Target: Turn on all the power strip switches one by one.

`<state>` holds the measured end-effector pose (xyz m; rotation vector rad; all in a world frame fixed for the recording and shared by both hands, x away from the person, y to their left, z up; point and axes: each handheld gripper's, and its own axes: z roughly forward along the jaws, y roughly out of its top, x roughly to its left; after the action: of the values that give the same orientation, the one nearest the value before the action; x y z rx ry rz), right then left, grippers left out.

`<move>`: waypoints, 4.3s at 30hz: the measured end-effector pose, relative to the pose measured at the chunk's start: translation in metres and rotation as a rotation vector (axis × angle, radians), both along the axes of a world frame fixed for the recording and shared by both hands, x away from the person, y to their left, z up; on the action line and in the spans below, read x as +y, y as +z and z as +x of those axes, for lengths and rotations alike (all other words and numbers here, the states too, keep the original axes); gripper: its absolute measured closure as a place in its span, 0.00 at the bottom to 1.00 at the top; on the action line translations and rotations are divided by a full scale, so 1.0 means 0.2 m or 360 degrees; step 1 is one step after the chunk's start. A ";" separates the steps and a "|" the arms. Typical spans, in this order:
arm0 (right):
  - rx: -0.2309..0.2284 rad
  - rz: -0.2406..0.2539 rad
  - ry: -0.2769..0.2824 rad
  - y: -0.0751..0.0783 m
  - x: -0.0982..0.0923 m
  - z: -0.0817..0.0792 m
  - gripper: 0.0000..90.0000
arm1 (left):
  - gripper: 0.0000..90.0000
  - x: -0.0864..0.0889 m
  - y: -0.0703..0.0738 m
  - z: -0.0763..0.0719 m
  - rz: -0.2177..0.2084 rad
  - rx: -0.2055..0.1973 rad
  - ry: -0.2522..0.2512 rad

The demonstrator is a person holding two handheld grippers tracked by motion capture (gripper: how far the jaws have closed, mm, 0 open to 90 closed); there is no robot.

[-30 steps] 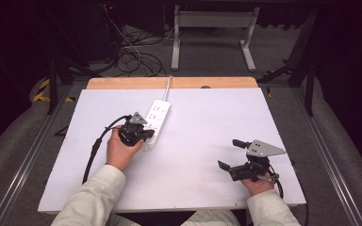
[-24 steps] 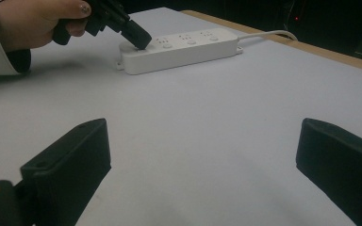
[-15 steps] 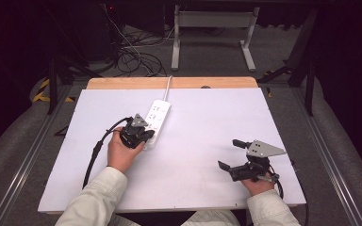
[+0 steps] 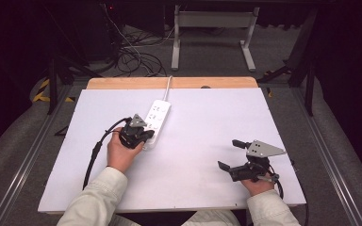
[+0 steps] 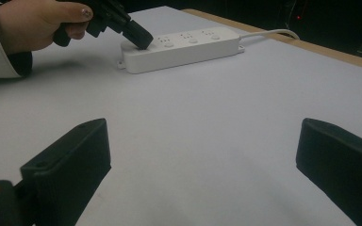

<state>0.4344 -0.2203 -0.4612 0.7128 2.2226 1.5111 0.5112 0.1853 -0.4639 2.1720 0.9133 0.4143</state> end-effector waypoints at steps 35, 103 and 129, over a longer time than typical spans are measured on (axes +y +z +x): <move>0.0013 -0.0003 0.0006 0.00 0.00 0.00 0.05 | 1.00 -0.06 0.03 0.00 0.0178 0.0029 0.0021; 0.0005 0.0033 0.0029 0.00 -0.02 -0.01 0.05 | 1.00 -0.06 0.03 0.21 0.0029 0.0059 0.0034; 0.0017 0.0021 0.0038 0.00 -0.01 0.00 0.05 | 1.00 -0.11 0.01 0.18 0.0074 -0.0013 0.0071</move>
<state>0.4337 -0.2226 -0.4614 0.7025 2.2386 1.5380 0.5477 0.1631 -0.4624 2.1935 0.9581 0.4702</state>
